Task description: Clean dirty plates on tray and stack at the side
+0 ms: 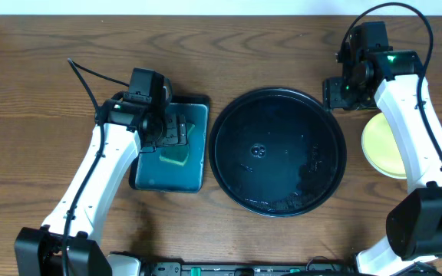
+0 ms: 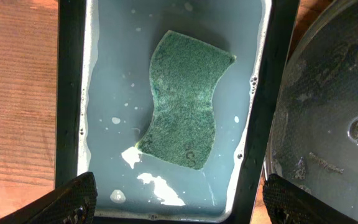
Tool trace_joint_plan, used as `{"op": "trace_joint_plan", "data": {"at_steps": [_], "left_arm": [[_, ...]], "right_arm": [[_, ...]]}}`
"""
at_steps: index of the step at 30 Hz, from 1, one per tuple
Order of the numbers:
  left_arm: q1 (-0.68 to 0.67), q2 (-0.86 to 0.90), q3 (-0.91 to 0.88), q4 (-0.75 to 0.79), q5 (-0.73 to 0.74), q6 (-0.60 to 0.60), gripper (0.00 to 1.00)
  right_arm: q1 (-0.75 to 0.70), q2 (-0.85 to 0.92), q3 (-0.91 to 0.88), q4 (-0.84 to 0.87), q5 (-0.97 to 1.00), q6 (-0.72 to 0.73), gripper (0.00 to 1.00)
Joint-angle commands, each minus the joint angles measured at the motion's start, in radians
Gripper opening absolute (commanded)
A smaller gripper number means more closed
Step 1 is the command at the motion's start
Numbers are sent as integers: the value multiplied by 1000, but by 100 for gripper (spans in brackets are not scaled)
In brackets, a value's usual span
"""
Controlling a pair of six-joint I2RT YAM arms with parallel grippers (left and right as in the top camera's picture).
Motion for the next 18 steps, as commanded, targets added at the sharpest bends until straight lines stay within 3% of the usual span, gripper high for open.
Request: {"op": "trace_joint_plan", "data": {"at_steps": [1, 3, 18], "left_arm": [[0, 2, 6, -17, -12, 6, 86], [0, 2, 6, -31, -12, 6, 86], [0, 1, 6, -369, -11, -35, 86]], "right_arm": [[1, 3, 21, -27, 2, -6, 80], [1, 3, 20, -51, 2, -6, 99], [-5, 0, 16, -243, -103, -6, 99]]}}
